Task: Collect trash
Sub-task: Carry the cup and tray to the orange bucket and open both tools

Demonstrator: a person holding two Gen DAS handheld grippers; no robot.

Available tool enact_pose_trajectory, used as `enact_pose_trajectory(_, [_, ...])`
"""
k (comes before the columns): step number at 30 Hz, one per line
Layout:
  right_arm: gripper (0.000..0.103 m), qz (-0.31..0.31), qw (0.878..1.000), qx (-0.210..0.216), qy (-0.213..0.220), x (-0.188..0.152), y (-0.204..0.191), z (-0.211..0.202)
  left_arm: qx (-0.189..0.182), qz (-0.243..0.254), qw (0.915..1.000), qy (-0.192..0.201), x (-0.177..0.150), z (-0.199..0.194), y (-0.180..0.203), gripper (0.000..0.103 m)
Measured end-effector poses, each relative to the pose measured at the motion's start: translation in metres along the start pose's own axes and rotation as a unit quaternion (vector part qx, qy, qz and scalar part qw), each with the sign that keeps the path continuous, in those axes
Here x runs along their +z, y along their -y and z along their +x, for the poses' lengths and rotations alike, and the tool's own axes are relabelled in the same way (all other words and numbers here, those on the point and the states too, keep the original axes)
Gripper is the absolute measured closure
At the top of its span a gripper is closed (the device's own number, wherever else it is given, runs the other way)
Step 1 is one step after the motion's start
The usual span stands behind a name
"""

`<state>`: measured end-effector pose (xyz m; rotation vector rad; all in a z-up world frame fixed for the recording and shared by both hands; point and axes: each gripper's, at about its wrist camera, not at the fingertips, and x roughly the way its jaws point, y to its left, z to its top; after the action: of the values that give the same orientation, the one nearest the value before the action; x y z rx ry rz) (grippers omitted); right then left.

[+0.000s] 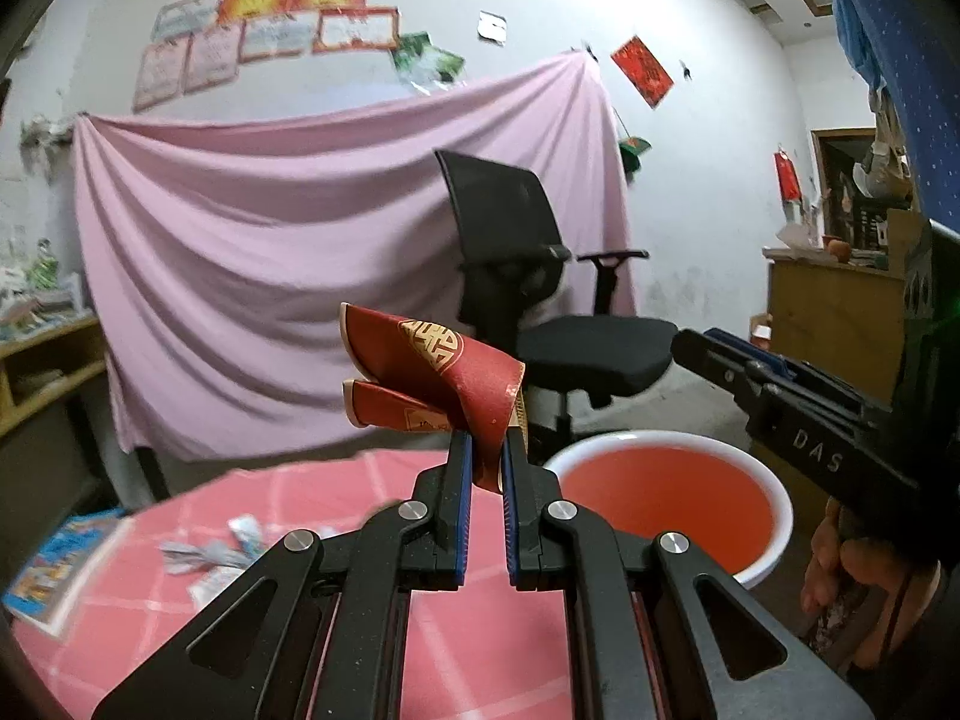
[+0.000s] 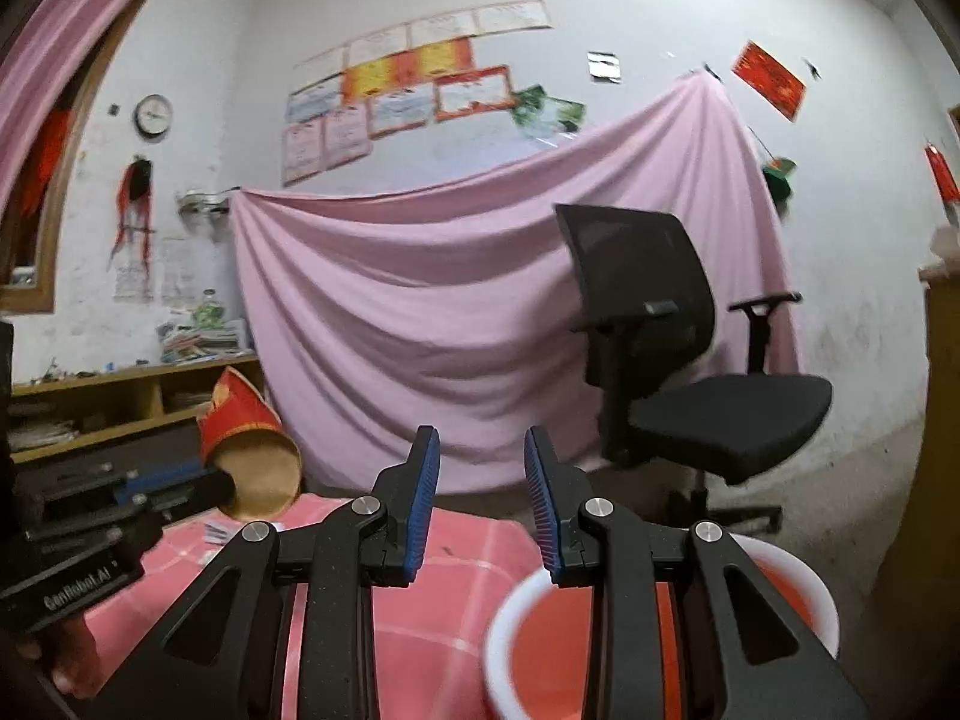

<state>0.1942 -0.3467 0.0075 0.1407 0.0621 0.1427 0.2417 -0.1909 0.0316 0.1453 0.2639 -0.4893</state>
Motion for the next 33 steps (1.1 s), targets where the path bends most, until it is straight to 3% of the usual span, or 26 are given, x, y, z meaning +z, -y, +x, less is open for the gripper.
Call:
enact_pose_trajectory(6, [0.075, 0.034, 0.998, -0.044, -0.035, -0.007, 0.036, 0.005, -0.067, -0.009, 0.9958, -0.062, 0.001, 0.049, 0.028, 0.096])
enact_pose_trajectory(10, [0.061, 0.064, 0.994, -0.066, -0.056, -0.011, 0.058, 0.006, -0.095, -0.007, 0.9898, -0.106, 0.003, 0.081, 0.049, 0.096])
enact_pose_trajectory(15, [0.06, 0.074, 0.99, -0.085, -0.081, -0.018, 0.076, 0.007, -0.111, -0.016, 0.983, -0.145, 0.005, 0.11, 0.063, 0.096])
enact_pose_trajectory(19, [0.058, 0.081, 0.988, -0.093, -0.09, -0.02, 0.083, 0.006, -0.115, -0.032, 0.9791, -0.165, 0.002, 0.11, 0.058, 0.093])
enact_pose_trajectory(22, [0.052, 0.087, 0.987, -0.096, -0.091, -0.02, 0.086, 0.005, -0.109, -0.046, 0.9794, -0.164, 0.003, 0.108, 0.049, 0.086])
enact_pose_trajectory(28, [0.05, 0.077, 0.989, -0.095, -0.087, -0.017, 0.078, 0.008, -0.07, -0.075, 0.9857, -0.133, 0.004, 0.078, 0.018, 0.084])
enact_pose_trajectory(31, [0.035, 0.071, 0.99, -0.091, -0.075, -0.012, 0.069, 0.009, -0.04, -0.094, 0.9889, -0.108, 0.007, 0.061, -0.003, 0.069])
enact_pose_trajectory(33, [0.03, 0.069, 0.992, -0.085, -0.06, -0.007, 0.061, 0.008, -0.019, -0.108, 0.9901, -0.088, 0.009, 0.047, -0.017, 0.067])
